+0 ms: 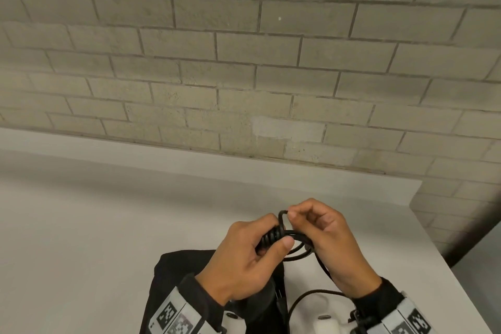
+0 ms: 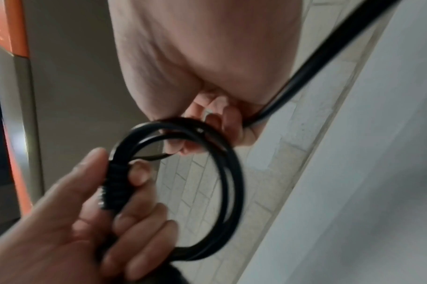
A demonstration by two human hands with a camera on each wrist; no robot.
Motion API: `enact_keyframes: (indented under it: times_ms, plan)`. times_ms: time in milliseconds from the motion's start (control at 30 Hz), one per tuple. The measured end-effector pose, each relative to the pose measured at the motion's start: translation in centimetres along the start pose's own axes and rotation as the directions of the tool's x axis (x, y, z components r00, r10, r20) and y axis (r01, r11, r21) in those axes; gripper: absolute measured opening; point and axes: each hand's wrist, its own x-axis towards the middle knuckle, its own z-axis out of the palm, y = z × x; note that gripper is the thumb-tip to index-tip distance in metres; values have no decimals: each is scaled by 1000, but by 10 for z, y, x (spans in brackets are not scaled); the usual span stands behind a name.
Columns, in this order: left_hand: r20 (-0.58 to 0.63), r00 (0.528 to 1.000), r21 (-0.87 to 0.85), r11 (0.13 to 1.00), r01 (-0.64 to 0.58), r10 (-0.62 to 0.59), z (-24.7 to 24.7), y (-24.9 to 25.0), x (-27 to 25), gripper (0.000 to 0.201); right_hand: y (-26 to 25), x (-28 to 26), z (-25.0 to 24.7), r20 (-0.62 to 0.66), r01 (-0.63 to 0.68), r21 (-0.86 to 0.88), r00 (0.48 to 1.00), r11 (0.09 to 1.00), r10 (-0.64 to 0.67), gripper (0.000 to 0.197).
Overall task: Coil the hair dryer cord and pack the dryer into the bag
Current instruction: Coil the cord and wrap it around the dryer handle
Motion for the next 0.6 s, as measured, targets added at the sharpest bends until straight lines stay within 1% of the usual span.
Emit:
enact_keyframes:
  times_ms: [67, 133, 167, 200, 333, 367, 467, 533, 600]
  plan:
    - [12, 1000, -21, 1000, 17, -17, 0, 0, -1, 18, 4, -3, -7, 65, 12, -26, 998, 1000, -10, 26]
    - [-5, 999, -44, 998, 34, -34, -1, -2, -2, 24, 9, -7, -15, 163, 50, -38, 986, 998, -43, 43]
    - [-15, 999, -54, 998, 40, -41, -2, -3, -2, 27, 12, -8, -18, 209, 69, -51, 976, 996, -57, 48]
    - [-21, 999, -67, 997, 45, -47, -2, -4, -1, 28, 13, -10, -20, 246, 85, -76, 967, 994, -64, 48]
    - [-22, 998, -85, 994, 64, -66, -3, -5, 1, 25, 14, -11, -24, 291, 79, -153, 956, 985, -32, 19]
    - [-21, 997, -86, 994, 66, -68, -2, -4, 0, 25, 12, -10, -25, 319, 74, -170, 948, 983, -16, 14]
    - [-18, 997, -108, 991, 72, -75, -1, -3, 0, 21, 7, -7, -31, 430, 34, -177, 902, 984, 46, 10]
    - [-5, 998, -114, 992, 60, -61, 0, -1, 1, 24, 3, -6, -35, 471, 7, -190, 878, 982, 85, 8]
    - [4, 1000, -91, 995, 27, -27, 2, 0, 2, 21, -2, -5, -36, 488, -2, -214, 866, 977, 109, 5]
